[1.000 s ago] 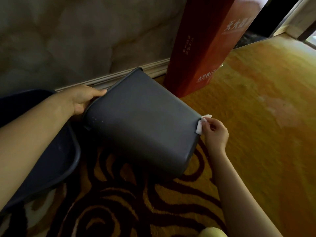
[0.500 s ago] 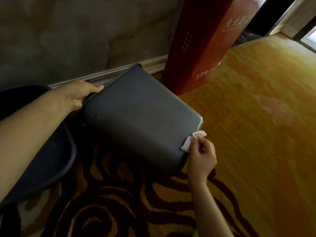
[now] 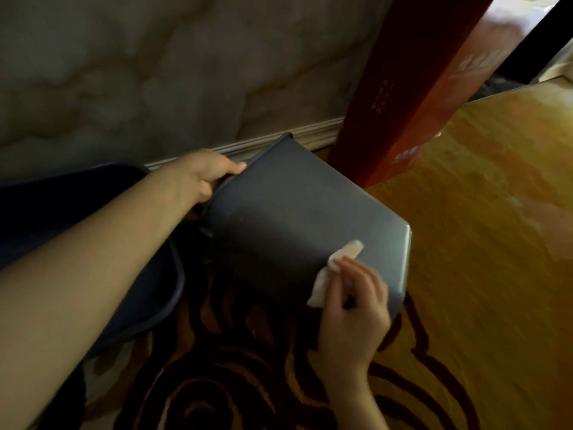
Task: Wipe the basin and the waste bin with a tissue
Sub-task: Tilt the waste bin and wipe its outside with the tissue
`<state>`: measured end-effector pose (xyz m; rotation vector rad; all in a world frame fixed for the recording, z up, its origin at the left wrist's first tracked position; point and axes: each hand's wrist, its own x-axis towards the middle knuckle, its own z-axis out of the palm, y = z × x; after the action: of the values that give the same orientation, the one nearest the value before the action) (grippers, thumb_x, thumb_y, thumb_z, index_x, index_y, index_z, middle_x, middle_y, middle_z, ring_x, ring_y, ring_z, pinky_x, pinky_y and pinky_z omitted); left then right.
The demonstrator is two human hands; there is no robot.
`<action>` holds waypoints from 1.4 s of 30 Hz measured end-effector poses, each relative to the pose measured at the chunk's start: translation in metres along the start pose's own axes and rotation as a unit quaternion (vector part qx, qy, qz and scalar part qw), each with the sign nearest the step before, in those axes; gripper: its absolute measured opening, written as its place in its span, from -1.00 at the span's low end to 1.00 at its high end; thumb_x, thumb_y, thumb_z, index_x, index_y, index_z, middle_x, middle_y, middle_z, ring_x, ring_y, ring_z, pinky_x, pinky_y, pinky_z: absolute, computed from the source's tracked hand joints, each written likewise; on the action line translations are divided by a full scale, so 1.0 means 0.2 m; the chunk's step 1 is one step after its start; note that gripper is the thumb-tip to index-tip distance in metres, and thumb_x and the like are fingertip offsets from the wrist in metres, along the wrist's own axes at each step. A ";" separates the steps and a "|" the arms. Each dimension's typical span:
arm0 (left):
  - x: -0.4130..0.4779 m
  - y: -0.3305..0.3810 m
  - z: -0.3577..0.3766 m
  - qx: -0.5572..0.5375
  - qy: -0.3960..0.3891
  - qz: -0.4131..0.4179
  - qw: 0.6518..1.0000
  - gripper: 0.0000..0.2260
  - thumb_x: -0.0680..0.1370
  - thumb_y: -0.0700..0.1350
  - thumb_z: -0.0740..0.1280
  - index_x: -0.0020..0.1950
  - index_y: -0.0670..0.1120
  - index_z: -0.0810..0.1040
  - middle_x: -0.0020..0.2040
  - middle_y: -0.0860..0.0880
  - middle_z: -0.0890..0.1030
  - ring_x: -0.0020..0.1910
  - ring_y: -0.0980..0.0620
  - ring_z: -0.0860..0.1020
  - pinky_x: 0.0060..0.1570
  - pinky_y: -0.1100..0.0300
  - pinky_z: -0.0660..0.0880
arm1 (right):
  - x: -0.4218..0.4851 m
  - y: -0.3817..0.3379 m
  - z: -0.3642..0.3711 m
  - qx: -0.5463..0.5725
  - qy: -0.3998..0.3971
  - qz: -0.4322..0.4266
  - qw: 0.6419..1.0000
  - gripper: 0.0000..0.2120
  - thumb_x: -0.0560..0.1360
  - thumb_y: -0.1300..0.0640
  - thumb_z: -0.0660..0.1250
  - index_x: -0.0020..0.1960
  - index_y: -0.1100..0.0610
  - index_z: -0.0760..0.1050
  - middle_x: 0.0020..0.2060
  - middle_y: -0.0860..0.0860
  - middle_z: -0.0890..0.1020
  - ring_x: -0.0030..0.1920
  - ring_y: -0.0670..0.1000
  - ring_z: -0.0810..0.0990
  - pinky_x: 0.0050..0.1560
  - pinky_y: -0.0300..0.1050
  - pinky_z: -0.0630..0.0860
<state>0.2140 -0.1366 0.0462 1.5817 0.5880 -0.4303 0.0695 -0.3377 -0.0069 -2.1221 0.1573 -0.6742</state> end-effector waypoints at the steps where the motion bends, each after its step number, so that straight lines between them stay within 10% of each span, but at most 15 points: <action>1: -0.01 0.02 0.01 -0.003 0.005 0.006 1.000 -0.85 0.55 -0.18 0.26 -0.21 -0.19 0.45 -0.41 -0.12 0.61 -0.42 -0.02 0.57 -0.28 0.05 0.52 | 0.06 0.00 0.00 0.012 0.008 0.000 1.000 -0.85 0.45 0.26 0.32 0.00 0.14 0.57 -0.03 0.03 0.63 0.03 -0.05 0.56 0.05 -0.27 0.48; 5: -0.05 0.09 0.03 -0.004 0.004 0.023 1.000 -0.81 0.57 -0.23 0.22 -0.25 -0.19 0.41 -0.52 -0.07 0.56 -0.67 0.08 0.51 -0.65 0.25 0.45 | 0.27 -0.19 0.10 0.030 -0.052 -0.034 0.998 -0.85 0.47 0.27 0.32 0.01 0.14 0.57 -0.03 0.03 0.62 0.03 -0.07 0.50 0.03 -0.35 0.38; 16: -0.09 0.13 0.04 -0.120 -0.022 0.009 0.993 -0.74 0.59 -0.30 0.11 -0.29 -0.23 0.41 -0.61 -0.08 0.53 -0.71 0.11 0.49 -0.64 0.31 0.46 | 0.26 -0.35 0.26 0.029 -0.124 -0.233 0.964 -0.82 0.48 0.20 0.26 0.02 0.20 0.58 0.00 0.08 0.65 -0.02 0.00 0.46 -0.01 -0.24 0.38; 34: 0.04 -0.13 0.01 -0.182 0.063 0.031 0.981 -0.80 0.57 -0.31 0.18 -0.23 -0.14 0.47 -0.34 -0.07 0.56 -0.62 0.16 0.55 -0.60 0.33 0.50 | 0.53 0.43 0.09 -0.125 0.013 0.001 0.992 -0.84 0.51 0.27 0.27 0.05 0.26 0.57 0.04 0.20 0.64 0.09 0.19 0.53 0.07 -0.10 0.34; 42: 0.07 -0.18 -0.06 -0.199 -0.062 -0.006 0.978 -0.79 0.58 -0.27 0.11 -0.10 -0.18 0.53 -0.43 -0.03 0.68 -0.48 0.10 0.64 -0.43 0.25 0.59 | 0.26 -0.04 0.50 -0.022 -0.163 -0.252 0.954 -0.85 0.40 0.33 0.38 -0.04 0.19 0.57 -0.08 0.09 0.65 -0.10 0.08 0.50 -0.08 -0.11 0.47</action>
<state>0.2018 -0.1209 0.0107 1.1611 0.5493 -0.3882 0.1640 -0.2795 -0.0252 -2.2996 -0.5726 -0.5945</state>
